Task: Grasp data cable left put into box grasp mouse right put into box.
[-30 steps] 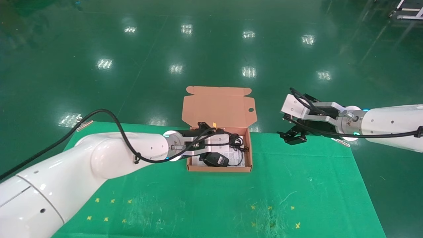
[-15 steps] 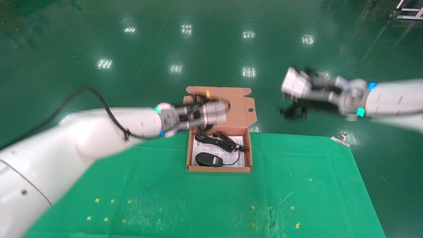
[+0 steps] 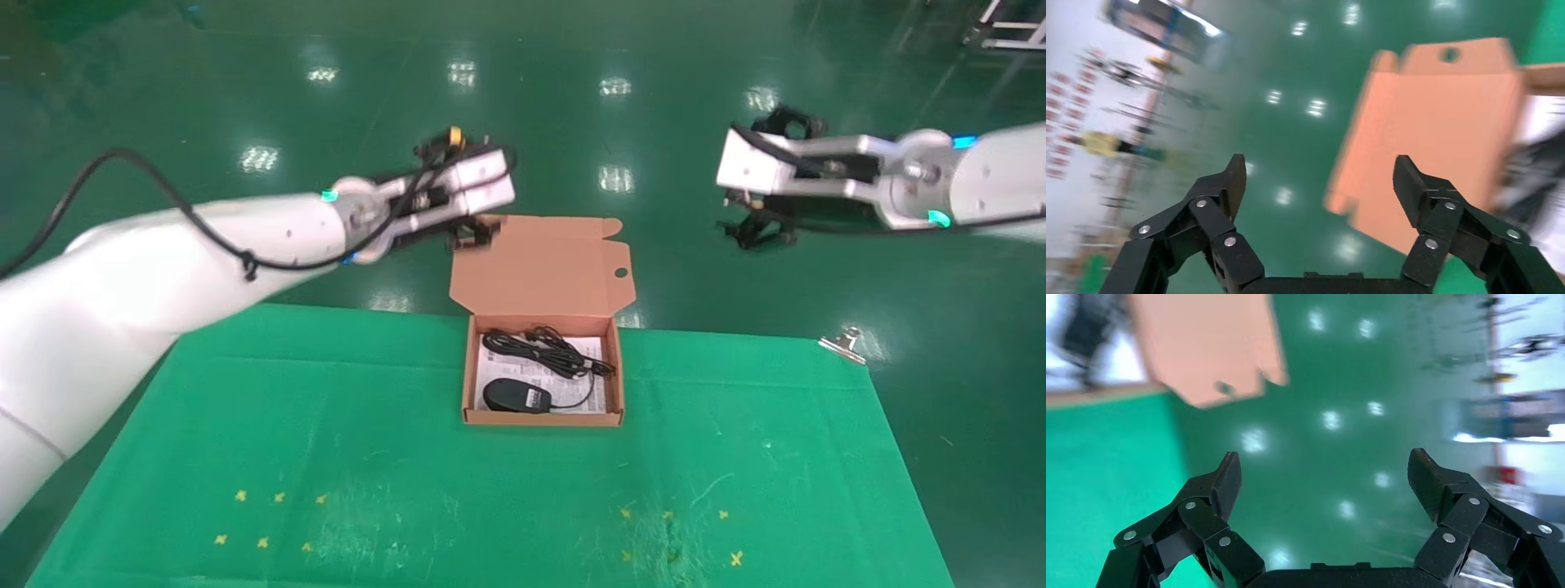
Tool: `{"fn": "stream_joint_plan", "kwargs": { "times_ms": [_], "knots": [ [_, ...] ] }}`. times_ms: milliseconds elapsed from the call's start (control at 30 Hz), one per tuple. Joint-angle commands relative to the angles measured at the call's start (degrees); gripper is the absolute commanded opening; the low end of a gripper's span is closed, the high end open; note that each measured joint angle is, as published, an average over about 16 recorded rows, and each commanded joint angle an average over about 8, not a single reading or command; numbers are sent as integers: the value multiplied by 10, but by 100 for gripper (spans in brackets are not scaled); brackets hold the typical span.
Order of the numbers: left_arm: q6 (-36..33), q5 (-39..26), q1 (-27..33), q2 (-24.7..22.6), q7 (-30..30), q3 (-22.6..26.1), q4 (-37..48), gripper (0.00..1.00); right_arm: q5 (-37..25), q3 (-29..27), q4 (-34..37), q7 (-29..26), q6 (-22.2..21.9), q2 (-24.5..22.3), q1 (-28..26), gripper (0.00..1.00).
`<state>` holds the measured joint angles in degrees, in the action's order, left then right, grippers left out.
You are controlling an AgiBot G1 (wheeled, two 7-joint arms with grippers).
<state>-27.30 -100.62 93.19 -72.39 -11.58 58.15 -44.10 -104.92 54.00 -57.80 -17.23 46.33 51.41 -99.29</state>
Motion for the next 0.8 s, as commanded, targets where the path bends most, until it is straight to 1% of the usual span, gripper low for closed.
{"fn": "stream_joint_plan", "kwargs": {
  "times_ms": [33,700,800],
  "knots": [
    [-17,18,-9,11,0,-13,-9,100,17,-10,-5,2,12,-5,10,100],
    [-232,234,-125,149,3,-168,-117,100,247,-149,-62,26,155,-64,147,100],
    [-248,250,-134,159,3,-179,-125,100,264,-159,-66,28,165,-69,158,100]
  ]
}}
